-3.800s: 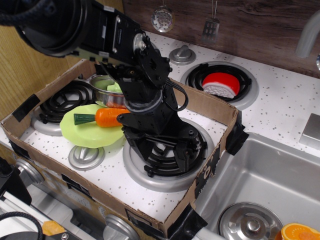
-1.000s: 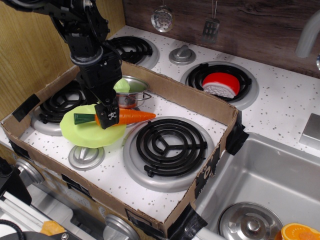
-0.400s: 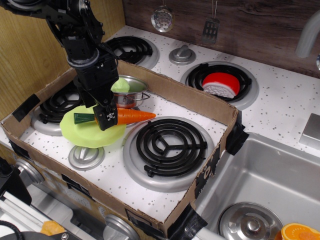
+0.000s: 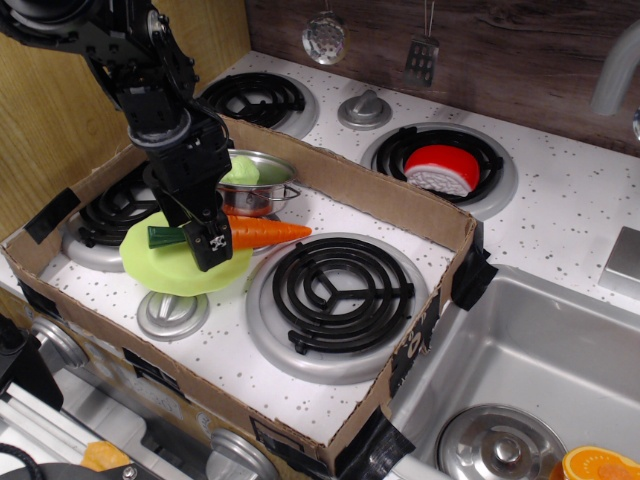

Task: Take carrot off plate

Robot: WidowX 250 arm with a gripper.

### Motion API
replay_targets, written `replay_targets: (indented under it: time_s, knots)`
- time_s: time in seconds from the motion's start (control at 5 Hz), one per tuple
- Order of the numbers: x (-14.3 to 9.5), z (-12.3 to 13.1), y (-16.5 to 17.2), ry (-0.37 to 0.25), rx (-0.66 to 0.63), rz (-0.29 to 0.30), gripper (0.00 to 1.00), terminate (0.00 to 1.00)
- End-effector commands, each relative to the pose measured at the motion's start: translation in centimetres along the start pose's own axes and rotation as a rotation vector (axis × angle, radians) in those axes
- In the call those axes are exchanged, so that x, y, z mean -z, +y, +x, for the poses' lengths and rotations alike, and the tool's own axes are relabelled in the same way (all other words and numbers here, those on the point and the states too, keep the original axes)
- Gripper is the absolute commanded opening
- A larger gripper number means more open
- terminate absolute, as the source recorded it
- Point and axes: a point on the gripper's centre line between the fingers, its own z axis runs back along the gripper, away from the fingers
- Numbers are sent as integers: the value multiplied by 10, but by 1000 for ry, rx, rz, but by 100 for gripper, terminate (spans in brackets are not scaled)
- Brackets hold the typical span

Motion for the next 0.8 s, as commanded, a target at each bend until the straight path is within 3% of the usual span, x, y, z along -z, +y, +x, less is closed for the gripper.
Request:
replay_targets:
  time_s: [0.0,0.2,0.6]
  knots:
    - [-6,0,3,3,-6,9,0,0]
    - [-6,-1,3,-1,-5,4,0,0]
    - [-53,8,-19,54,-86,58,0,0]
